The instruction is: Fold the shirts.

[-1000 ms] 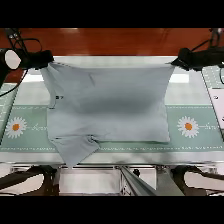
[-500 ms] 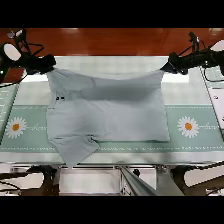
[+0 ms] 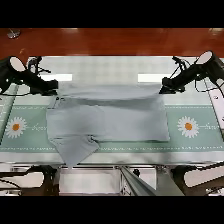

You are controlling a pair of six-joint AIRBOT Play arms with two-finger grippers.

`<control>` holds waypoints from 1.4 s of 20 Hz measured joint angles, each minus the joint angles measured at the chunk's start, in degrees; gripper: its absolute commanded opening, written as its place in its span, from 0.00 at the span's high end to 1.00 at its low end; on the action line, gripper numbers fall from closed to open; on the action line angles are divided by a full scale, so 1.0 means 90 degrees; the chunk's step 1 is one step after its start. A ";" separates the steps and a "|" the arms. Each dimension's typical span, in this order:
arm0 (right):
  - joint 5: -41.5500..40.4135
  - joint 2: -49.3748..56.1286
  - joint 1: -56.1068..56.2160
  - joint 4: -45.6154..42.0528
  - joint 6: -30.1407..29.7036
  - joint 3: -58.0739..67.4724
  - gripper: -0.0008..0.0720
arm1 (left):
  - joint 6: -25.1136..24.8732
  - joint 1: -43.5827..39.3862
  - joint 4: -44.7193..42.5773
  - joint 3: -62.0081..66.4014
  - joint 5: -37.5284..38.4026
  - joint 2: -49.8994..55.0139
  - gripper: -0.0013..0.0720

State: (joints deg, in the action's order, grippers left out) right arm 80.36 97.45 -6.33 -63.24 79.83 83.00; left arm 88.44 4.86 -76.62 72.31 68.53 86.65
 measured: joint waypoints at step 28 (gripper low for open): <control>-0.0134 -0.2096 -0.1277 -0.0216 -0.0228 -0.2516 0.14 | -0.0729 0.1999 0.0102 -0.1804 0.1341 -0.0940 0.02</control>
State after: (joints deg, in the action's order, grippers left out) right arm 79.15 78.59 -17.82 -65.19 77.78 60.36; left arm 81.89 22.85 -75.70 56.07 80.60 78.19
